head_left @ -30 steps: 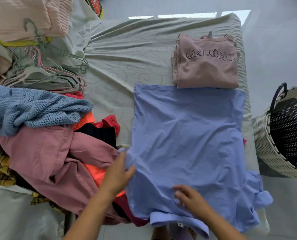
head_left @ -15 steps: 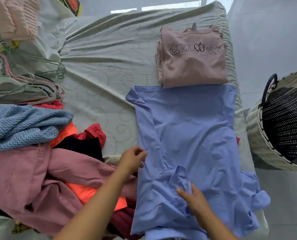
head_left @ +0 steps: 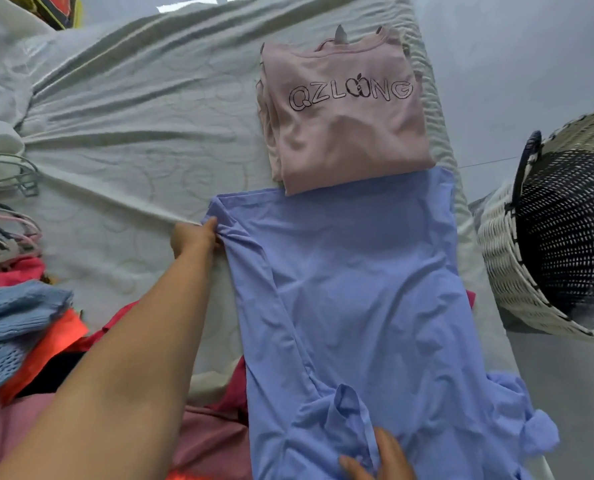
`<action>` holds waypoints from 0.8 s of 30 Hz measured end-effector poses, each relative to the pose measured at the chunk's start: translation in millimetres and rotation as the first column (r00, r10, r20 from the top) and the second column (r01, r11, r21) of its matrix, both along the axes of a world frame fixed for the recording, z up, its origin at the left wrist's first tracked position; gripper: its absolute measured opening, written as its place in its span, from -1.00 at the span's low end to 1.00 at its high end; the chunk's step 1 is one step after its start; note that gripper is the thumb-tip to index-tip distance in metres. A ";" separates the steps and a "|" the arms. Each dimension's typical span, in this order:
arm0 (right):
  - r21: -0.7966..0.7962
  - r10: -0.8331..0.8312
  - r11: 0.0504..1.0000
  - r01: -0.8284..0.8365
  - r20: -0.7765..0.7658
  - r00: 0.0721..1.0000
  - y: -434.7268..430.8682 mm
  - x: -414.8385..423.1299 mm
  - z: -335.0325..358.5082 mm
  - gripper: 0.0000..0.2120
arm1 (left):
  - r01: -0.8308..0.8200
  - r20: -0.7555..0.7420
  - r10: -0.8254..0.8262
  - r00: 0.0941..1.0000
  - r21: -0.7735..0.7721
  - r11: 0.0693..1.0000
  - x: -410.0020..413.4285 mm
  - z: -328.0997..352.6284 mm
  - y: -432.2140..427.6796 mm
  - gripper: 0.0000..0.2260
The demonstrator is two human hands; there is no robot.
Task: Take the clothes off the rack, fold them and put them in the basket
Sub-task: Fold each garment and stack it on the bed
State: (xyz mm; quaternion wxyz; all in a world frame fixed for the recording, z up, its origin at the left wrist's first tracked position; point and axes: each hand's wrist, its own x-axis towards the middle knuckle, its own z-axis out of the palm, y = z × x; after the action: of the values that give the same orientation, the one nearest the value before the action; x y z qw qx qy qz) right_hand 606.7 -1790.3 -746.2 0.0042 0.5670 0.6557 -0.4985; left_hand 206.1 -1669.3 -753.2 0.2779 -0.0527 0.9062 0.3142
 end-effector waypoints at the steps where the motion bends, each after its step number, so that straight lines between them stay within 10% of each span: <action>1: -0.027 0.023 0.999 -0.023 0.013 1.000 0.9 -4.6 -4.3 -0.49 | 0.098 -0.076 -0.109 0.991 -0.144 0.985 -2.4 0.5 -0.1 -0.75; 8: -0.180 0.057 0.982 -0.059 -0.015 0.998 21.9 -10.5 15.5 -0.35 | 0.409 -0.194 -0.605 0.772 -0.577 0.707 -7.4 35.7 7.5 -0.77; 11: -0.217 0.003 0.976 -0.010 -0.030 1.000 21.8 6.6 19.6 -0.53 | 0.490 -0.291 -0.486 0.824 -0.064 0.869 2.8 57.2 27.5 -0.86; 15: -0.121 -0.163 0.981 0.153 -0.080 0.983 10.6 29.8 21.5 -0.53 | 0.366 -0.079 -0.372 0.925 0.456 0.811 44.3 81.5 65.7 -0.83; 20: -0.213 -0.215 0.954 0.212 0.012 0.977 -4.7 48.2 14.2 -0.58 | 0.575 -0.149 -0.572 0.806 -0.029 0.818 78.8 53.9 35.6 -0.65; 24: -0.356 -0.178 0.914 0.197 0.086 0.980 1.2 46.5 11.8 -0.71 | 0.648 -0.154 -0.652 0.742 -0.081 0.757 146.0 39.6 -56.8 -0.59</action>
State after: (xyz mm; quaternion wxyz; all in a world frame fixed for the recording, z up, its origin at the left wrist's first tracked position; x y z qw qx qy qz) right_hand 653.2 -1789.0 -734.4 0.0778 0.6292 0.4949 -0.5942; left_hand 352.1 -1726.1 -713.6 0.2897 0.2905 0.8917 0.1912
